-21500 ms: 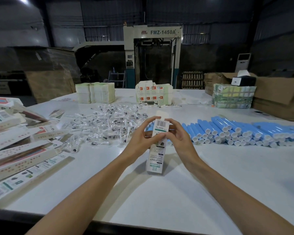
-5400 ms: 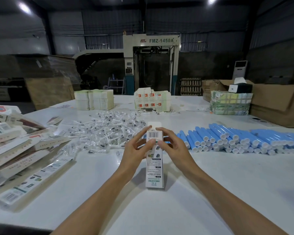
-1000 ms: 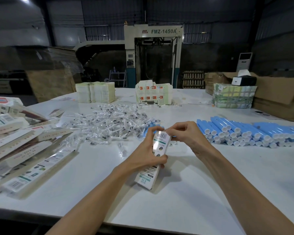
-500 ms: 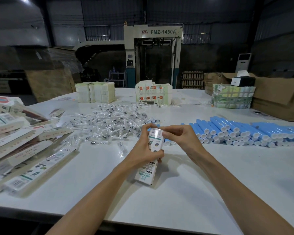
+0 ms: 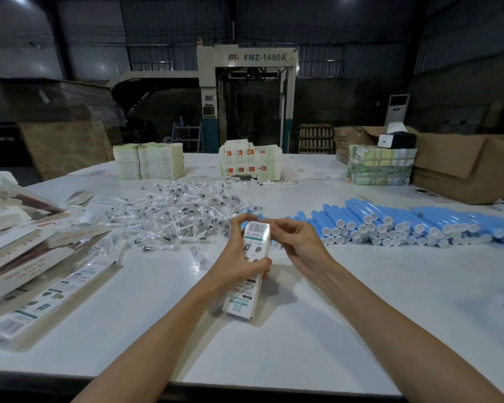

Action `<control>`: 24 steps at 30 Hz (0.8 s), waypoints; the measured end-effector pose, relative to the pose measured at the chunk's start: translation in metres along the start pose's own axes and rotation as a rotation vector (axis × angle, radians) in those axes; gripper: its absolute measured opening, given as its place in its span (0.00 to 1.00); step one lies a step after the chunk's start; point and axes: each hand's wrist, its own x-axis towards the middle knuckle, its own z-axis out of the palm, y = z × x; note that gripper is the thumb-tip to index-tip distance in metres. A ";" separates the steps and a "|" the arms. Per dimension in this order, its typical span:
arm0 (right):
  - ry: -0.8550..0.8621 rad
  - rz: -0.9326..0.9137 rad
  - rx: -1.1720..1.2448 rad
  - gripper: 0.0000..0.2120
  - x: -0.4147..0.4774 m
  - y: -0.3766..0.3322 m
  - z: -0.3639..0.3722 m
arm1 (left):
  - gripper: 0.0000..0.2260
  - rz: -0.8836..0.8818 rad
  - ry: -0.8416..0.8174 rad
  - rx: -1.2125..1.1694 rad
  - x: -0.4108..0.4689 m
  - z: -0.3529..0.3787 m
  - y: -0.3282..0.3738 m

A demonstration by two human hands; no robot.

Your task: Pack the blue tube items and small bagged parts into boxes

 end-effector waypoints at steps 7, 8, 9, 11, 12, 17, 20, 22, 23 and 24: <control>0.030 0.067 0.070 0.14 -0.002 0.003 0.009 | 0.38 0.003 0.031 -0.044 -0.003 0.000 0.001; 0.044 0.091 0.096 0.14 -0.003 0.002 0.010 | 0.37 0.003 0.045 -0.051 -0.003 0.001 0.002; 0.060 0.112 0.123 0.14 -0.005 0.002 0.010 | 0.36 0.009 0.068 -0.043 -0.002 0.003 0.003; 0.102 0.151 0.145 0.14 -0.009 0.002 0.010 | 0.34 0.028 0.123 -0.011 -0.001 0.004 0.006; 0.127 0.176 0.134 0.15 -0.013 0.002 0.010 | 0.34 0.040 0.147 -0.015 -0.001 0.004 0.006; 0.011 0.362 0.070 0.22 -0.042 0.009 0.017 | 0.38 0.075 0.193 -0.149 0.004 0.004 0.003; -0.022 0.368 0.121 0.22 -0.055 0.010 0.033 | 0.35 0.116 0.205 -0.122 0.007 0.009 0.000; 0.017 0.358 0.115 0.22 -0.063 0.004 0.039 | 0.30 0.133 0.211 -0.096 0.009 0.014 -0.005; 0.032 0.353 0.105 0.23 -0.067 0.001 0.040 | 0.28 0.142 0.201 -0.086 0.010 0.017 -0.008; 0.051 0.351 0.082 0.24 -0.072 -0.002 0.040 | 0.27 0.148 0.186 -0.071 0.012 0.019 -0.012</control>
